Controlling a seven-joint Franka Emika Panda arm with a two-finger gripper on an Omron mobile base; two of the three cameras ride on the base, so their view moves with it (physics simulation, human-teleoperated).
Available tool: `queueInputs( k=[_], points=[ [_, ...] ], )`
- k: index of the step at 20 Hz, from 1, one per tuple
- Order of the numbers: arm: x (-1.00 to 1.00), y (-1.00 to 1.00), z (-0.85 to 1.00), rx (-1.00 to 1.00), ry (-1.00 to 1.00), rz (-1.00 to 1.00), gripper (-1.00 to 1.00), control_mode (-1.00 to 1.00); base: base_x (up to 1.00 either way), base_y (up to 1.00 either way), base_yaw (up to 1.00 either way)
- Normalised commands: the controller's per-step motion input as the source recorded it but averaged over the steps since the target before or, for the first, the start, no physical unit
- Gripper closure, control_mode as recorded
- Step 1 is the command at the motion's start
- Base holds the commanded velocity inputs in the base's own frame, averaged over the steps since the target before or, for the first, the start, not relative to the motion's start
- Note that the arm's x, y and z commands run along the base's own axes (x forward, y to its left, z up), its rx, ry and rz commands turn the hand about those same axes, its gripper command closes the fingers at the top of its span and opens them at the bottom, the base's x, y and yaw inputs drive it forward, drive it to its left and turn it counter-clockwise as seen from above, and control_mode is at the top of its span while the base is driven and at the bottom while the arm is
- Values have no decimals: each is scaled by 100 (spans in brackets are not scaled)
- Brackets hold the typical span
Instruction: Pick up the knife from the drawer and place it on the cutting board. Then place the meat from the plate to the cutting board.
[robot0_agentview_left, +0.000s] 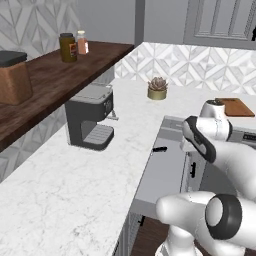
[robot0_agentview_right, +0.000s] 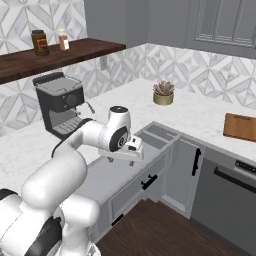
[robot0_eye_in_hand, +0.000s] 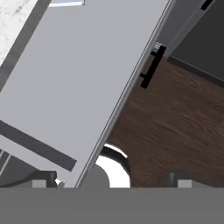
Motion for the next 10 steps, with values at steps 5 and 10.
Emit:
queueInputs(
  k=[5,10],
  points=[
    [58,-12,-29,0,0,-2,-100,-100,0,0,0],
    [49,-11,-32,0,0,-2,-100,-100,0,0,0]
  ],
)
